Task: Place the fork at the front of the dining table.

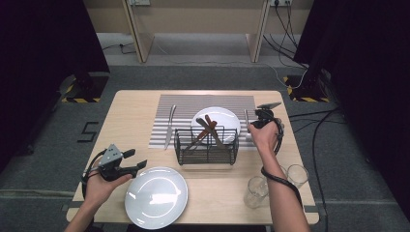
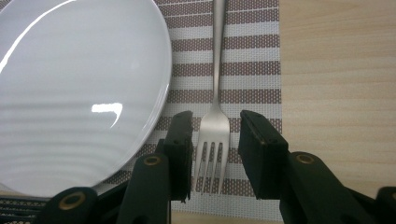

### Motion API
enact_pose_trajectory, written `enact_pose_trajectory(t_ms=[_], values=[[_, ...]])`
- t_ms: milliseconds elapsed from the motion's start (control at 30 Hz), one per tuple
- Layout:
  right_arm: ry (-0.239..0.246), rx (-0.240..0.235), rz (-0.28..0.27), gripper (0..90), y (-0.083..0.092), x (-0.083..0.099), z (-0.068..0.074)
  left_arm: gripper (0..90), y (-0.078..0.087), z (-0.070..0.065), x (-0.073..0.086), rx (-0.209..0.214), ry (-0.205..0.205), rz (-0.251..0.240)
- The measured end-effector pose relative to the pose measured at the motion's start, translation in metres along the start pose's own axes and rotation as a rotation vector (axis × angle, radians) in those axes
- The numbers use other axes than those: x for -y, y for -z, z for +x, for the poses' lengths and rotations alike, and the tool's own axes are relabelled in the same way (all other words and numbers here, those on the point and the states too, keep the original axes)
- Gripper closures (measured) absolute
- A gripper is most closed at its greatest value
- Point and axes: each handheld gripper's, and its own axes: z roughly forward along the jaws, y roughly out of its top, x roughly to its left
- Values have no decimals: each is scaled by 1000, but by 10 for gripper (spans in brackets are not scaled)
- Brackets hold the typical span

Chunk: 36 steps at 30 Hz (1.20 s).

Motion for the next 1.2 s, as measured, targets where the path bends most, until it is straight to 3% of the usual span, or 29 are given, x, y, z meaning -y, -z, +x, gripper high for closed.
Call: enact_pose_trajectory(t_ms=[1200], values=[[19, -11, 21, 620, 23, 14, -5, 324, -1, -2, 0, 5, -1, 2]])
